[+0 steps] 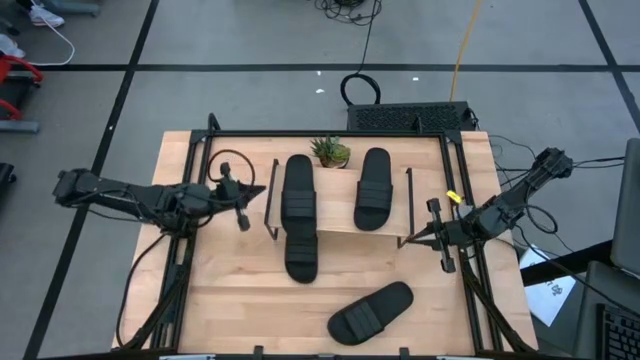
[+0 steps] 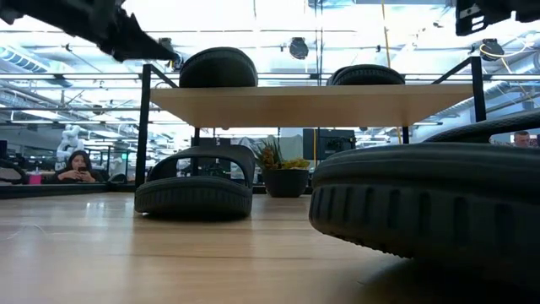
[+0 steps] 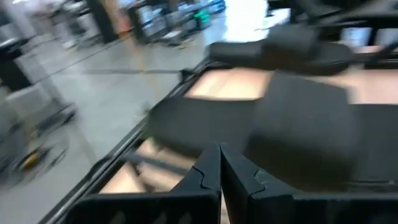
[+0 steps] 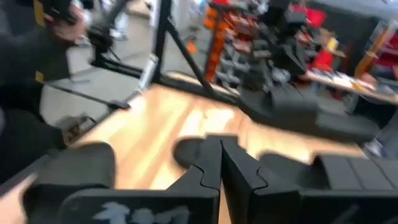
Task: Pick and place slides into the shelf
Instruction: Adjust the shelf
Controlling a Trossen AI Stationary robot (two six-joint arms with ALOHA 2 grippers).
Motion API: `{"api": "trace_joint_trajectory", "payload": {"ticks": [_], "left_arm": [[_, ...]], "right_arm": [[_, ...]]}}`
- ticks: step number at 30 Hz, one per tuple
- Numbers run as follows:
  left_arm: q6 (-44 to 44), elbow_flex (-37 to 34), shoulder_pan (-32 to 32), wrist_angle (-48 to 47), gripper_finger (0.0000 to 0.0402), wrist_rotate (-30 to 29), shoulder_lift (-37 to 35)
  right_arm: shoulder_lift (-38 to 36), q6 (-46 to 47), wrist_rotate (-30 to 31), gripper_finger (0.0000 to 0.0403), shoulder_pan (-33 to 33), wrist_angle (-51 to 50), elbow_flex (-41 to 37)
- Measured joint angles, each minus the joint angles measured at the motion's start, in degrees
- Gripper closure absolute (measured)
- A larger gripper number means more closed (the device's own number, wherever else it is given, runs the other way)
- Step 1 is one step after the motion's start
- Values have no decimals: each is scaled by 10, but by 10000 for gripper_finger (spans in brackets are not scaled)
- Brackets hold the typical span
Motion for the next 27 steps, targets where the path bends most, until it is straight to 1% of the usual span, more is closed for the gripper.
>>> {"api": "trace_joint_trajectory", "payload": {"ticks": [1, 3, 4, 6, 9, 12, 18, 20, 24, 27], "left_arm": [[-13, -6, 0, 0, 401, -20, 0], [-37, -18, 1, 0, 401, -53, 0], [-47, -25, 1, 0, 401, -63, 0], [-67, -40, 0, -3, 401, -64, 0], [-89, -61, 0, -3, 401, -42, 0], [-115, -75, -2, -4, 401, -36, 0], [-124, -93, -16, 30, 401, 51, 0], [-124, -93, -24, 34, 401, 54, 0], [-124, -93, -41, 36, 401, 55, 0], [-123, -93, -55, 47, 401, 69, 6]], "right_arm": [[0, 6, 8, 403, 0, -12, 0], [0, 18, 3, 403, 0, -34, 0], [1, 25, -7, 403, 0, -43, 0], [2, 41, -24, 403, 0, -63, 0], [3, 52, -25, 403, 0, -66, 0], [3, 48, -25, 403, 0, -67, 0], [3, 63, -20, 403, 0, -101, -1], [3, 65, -8, 403, 0, -109, -1], [3, 65, -7, 403, 0, -121, -1], [3, 65, -6, 403, 0, -127, -1]]}}
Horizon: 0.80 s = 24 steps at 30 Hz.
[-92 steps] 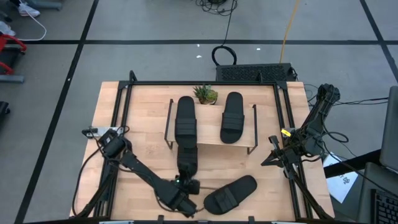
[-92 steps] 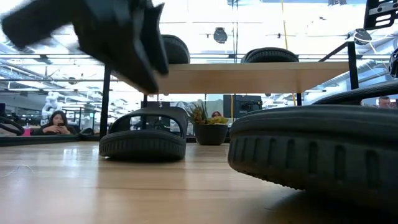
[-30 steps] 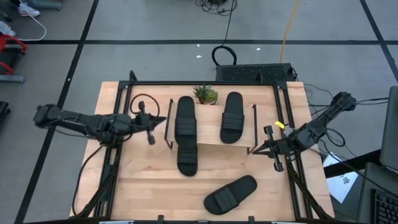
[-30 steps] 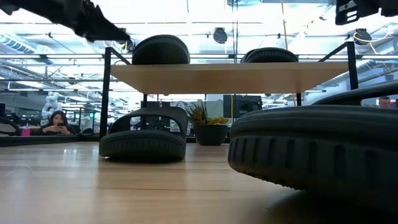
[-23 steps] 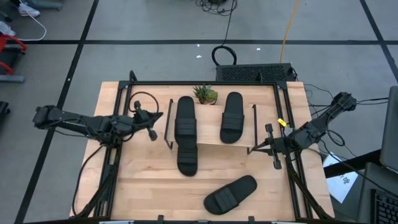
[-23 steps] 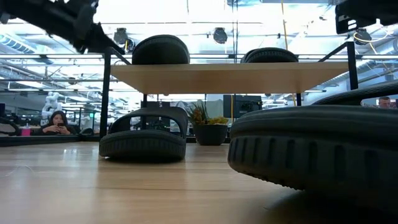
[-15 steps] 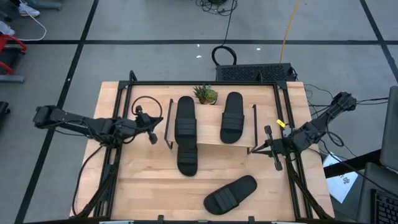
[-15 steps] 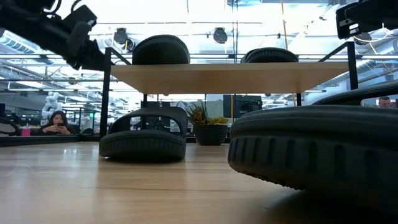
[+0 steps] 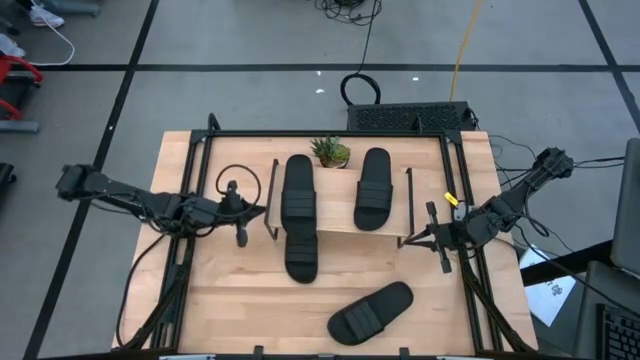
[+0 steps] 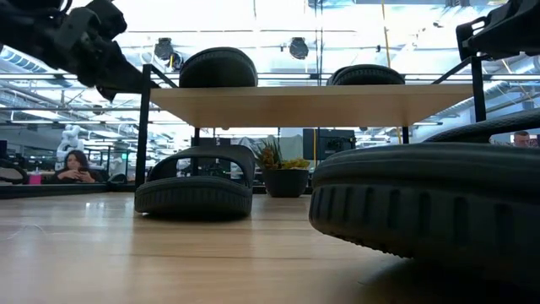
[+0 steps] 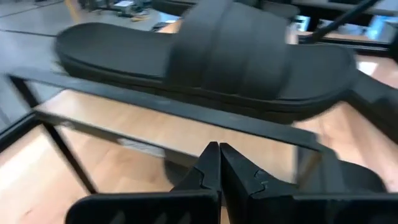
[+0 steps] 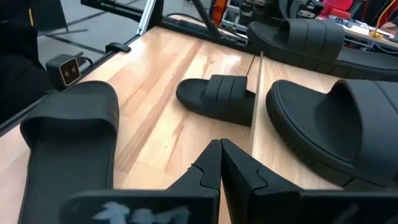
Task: Pick and place slides into the shelf
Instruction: Adjust the shelf
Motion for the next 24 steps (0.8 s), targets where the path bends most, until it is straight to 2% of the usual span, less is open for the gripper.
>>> {"api": "trace_joint_trajectory", "payload": {"ticks": [7, 11, 24], "left_arm": [[18, 0, -32, 43, 401, 38, 39], [18, 0, -43, 65, 401, 38, 61], [-1, 0, -86, 86, 401, 23, 80]], "right_arm": [[0, -2, 7, 403, 0, 9, -20], [0, -1, 30, 403, 0, 9, -20], [-1, -3, 30, 403, 0, 10, -20]]}}
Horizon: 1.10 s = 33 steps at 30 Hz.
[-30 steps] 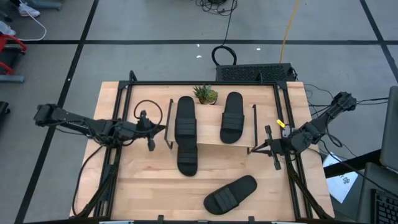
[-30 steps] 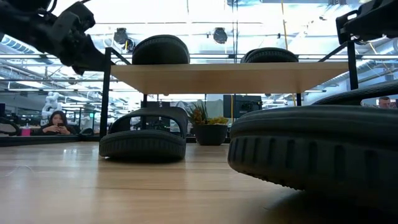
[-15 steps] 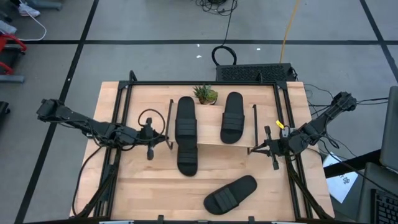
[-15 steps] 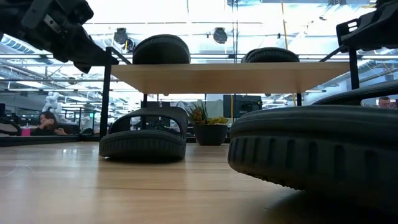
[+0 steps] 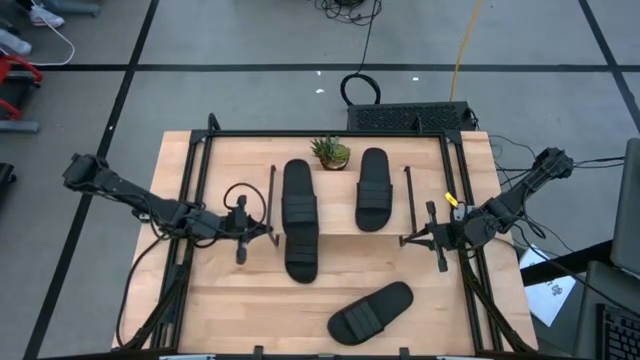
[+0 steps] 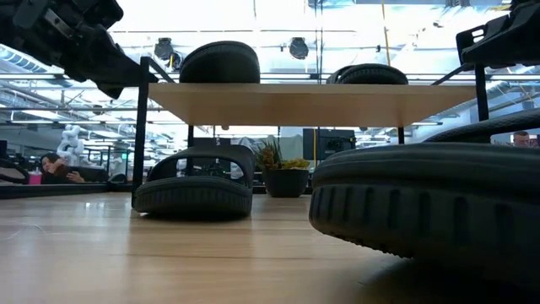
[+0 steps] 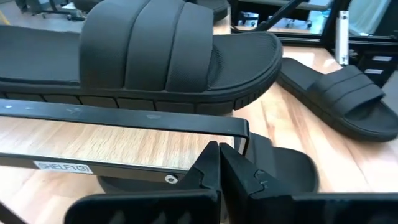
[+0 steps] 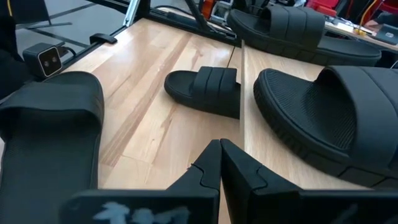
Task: Pick and place slides into the shelf
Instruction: Adjust the shelf
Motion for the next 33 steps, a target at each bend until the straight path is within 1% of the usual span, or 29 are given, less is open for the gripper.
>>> {"api": "trace_joint_trajectory", "payload": {"ticks": [2, 5, 10, 15, 17, 19, 21, 23, 25, 27, 28, 33], "left_arm": [[2, 0, -7, 4, 401, 0, 0], [2, 0, -12, 3, 401, -20, 0], [4, 0, -11, 3, 401, -28, 0], [4, 0, -11, 3, 401, -29, 0], [6, 0, -11, 3, 401, -30, 0], [8, 0, -11, 3, 401, -30, 0], [8, 0, -11, 3, 401, -30, 0], [8, 0, -11, 3, 401, -30, 0], [6, 0, -10, 3, 401, -30, 0], [3, 0, -11, 3, 401, -30, 0], [1, 0, -11, 3, 401, -30, 0], [-11, 0, -10, 3, 401, -30, 0]], "right_arm": [[0, -1, 0, 403, 0, 0, 0], [0, -12, 8, 403, 0, 3, 0], [-2, -33, 105, 403, -1, 12, 16], [-2, -55, 144, 403, 0, 0, 59], [-2, -56, 176, 403, 0, -4, 76], [-2, -34, 234, 403, 0, -35, 99], [-2, 20, 274, 403, 0, -110, 127], [-1, 98, 275, 403, 0, -189, 150], [4, 166, 239, 403, 0, -242, 159], [11, 208, 194, 403, 0, -267, 159], [17, 226, 184, 403, 0, -276, 159], [40, 292, 194, 403, 0, -313, 159]]}}
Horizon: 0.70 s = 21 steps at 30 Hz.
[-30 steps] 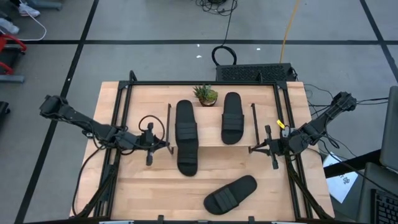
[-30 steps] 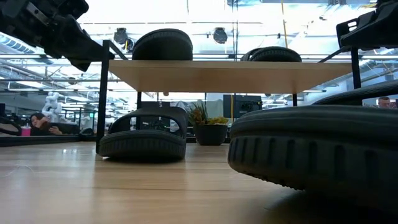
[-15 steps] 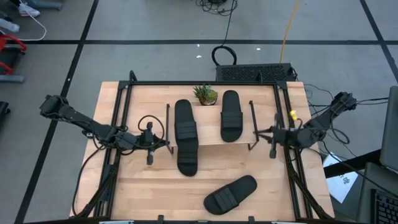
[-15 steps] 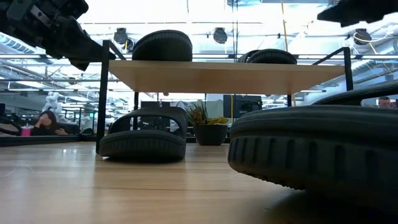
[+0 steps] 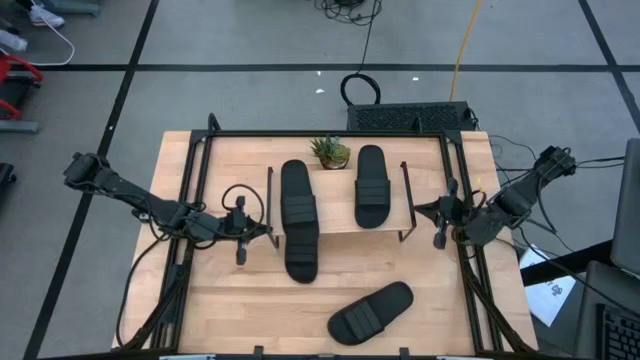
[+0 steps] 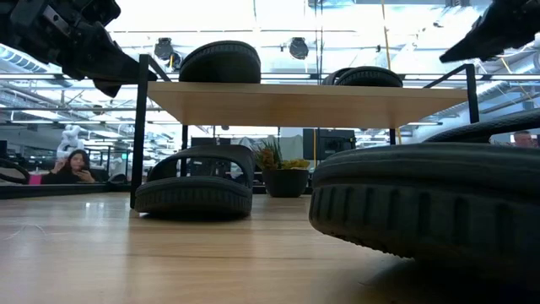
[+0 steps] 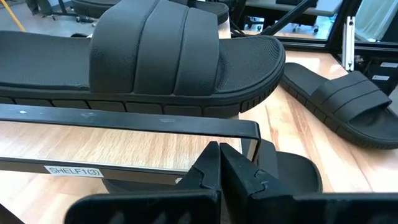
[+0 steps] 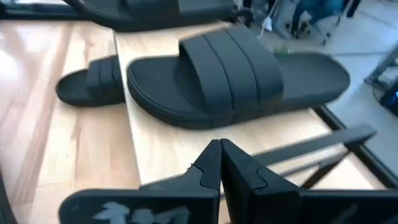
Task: Pick and place slides into the shelf
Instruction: Adjust the shelf
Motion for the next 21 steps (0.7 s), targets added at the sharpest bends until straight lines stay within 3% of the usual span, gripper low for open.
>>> {"api": "trace_joint_trajectory", "payload": {"ticks": [5, 15, 21], "left_arm": [[-15, 0, 0, 1, 401, -1, 0], [-28, 20, 0, -12, 401, -4, 0], [-41, 27, 0, -33, 401, -6, 0]], "right_arm": [[14, 57, -10, 403, 0, -35, 0], [48, 43, -100, 403, 0, 22, 0], [47, 20, -78, 403, 1, 28, 1]]}}
